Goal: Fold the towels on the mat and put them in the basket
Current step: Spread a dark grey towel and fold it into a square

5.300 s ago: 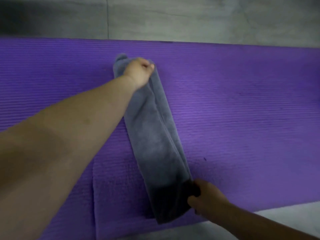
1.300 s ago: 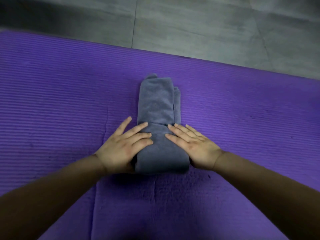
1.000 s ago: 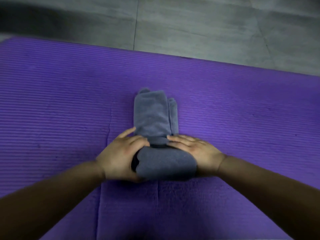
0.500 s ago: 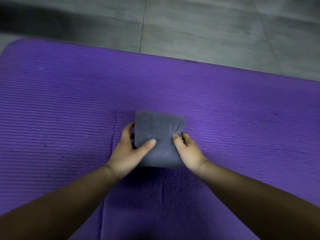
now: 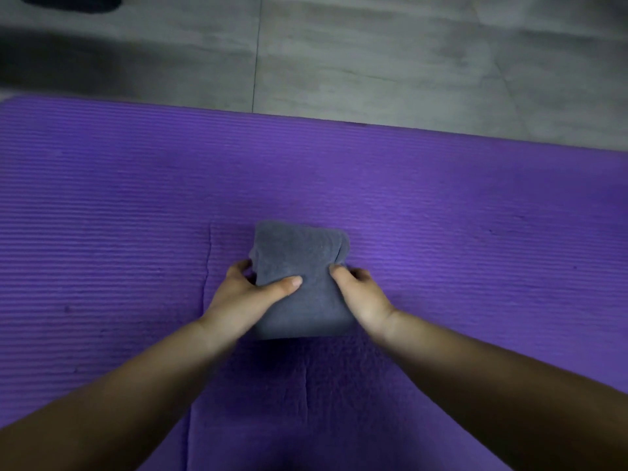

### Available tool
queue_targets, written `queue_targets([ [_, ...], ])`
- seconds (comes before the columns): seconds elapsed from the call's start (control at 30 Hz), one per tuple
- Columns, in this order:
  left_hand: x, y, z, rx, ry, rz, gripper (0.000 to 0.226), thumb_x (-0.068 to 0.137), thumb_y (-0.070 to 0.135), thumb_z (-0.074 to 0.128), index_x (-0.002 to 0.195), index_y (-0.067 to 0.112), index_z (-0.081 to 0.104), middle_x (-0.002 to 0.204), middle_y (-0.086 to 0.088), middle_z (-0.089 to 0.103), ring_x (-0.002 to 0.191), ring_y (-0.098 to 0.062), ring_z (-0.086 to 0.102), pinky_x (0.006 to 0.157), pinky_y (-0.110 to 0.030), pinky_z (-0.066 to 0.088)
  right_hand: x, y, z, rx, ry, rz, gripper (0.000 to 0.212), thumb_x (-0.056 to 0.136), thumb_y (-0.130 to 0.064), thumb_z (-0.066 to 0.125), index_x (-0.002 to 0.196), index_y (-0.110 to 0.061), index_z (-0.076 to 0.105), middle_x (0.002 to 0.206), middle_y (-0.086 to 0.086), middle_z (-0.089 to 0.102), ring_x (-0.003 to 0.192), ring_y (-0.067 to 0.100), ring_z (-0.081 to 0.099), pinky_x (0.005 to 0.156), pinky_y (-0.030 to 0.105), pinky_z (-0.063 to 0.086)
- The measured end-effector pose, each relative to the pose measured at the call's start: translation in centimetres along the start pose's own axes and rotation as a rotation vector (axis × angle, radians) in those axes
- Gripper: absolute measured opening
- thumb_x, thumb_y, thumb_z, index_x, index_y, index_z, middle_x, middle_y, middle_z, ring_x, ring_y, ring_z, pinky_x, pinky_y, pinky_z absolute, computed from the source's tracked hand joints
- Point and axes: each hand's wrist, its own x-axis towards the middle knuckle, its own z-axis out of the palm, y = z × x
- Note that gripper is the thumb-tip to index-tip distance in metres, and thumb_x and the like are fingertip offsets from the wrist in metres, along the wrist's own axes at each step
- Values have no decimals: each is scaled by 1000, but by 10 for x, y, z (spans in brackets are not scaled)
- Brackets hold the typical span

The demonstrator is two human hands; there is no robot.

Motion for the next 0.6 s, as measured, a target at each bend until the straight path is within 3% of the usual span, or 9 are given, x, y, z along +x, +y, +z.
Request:
queue_targets([
  [0.1, -9, 15, 0, -183, -124, -77, 58, 41, 33, 83, 92, 13, 65, 88, -3, 74, 76, -11, 70, 66, -20, 56, -8, -3, -9, 161, -144, 30, 35, 91, -33, 48, 110, -7, 61, 117, 12, 63, 108, 25, 59, 99, 34, 44],
  [0.13, -17, 22, -1, -221, -145, -106, 52, 43, 27, 84, 90, 15, 64, 84, 0, 74, 73, -10, 70, 63, -19, 56, -16, -5, -14, 218, -185, 56, 32, 90, -33, 50, 108, -9, 62, 115, 11, 64, 106, 23, 59, 97, 33, 44],
  [0.27, -72, 58, 6, -291, -151, -180, 65, 42, 32, 76, 103, 22, 59, 97, 1, 72, 84, -14, 69, 64, -26, 57, -73, -18, -41, 497, -258, 183, 32, 81, -39, 58, 106, -19, 51, 105, 6, 60, 92, 19, 57, 75, 32, 50],
  [0.37, -126, 96, 9, -273, -139, -207, 65, 41, 34, 76, 103, 27, 56, 93, 6, 71, 77, -8, 70, 57, -22, 52, -133, -40, -73, 600, -240, 194, 26, 85, -39, 57, 101, -23, 45, 96, 0, 55, 88, 15, 54, 73, 31, 49],
  [0.43, -166, 130, 11, -227, -169, -212, 58, 48, 32, 75, 103, 27, 57, 92, 8, 72, 77, -5, 69, 60, -23, 50, -181, -61, -100, 617, -236, 149, 38, 86, -34, 59, 118, -20, 44, 106, -2, 58, 89, 10, 57, 76, 25, 50],
  [0.5, -209, 171, 16, -181, -172, -190, 40, 61, 24, 77, 96, 25, 59, 85, 11, 73, 73, -1, 68, 64, -24, 47, -232, -85, -132, 639, -222, 140, 57, 77, -33, 68, 127, -17, 44, 118, 3, 61, 100, 15, 61, 88, 29, 51],
  [0.57, -256, 221, 23, -121, -151, -146, 16, 79, 14, 67, 88, 24, 60, 75, 14, 71, 74, -2, 67, 65, -23, 46, -287, -112, -169, 707, -185, 159, 47, 81, -27, 67, 123, -16, 50, 110, 4, 65, 96, 18, 63, 83, 31, 53],
  [0.6, -280, 249, 29, -98, -165, -126, 15, 82, 11, 62, 87, 25, 60, 76, 14, 70, 79, -5, 66, 64, -22, 47, -315, -126, -190, 753, -162, 161, 37, 85, -23, 63, 120, -15, 52, 103, 3, 66, 89, 16, 65, 77, 28, 55],
])
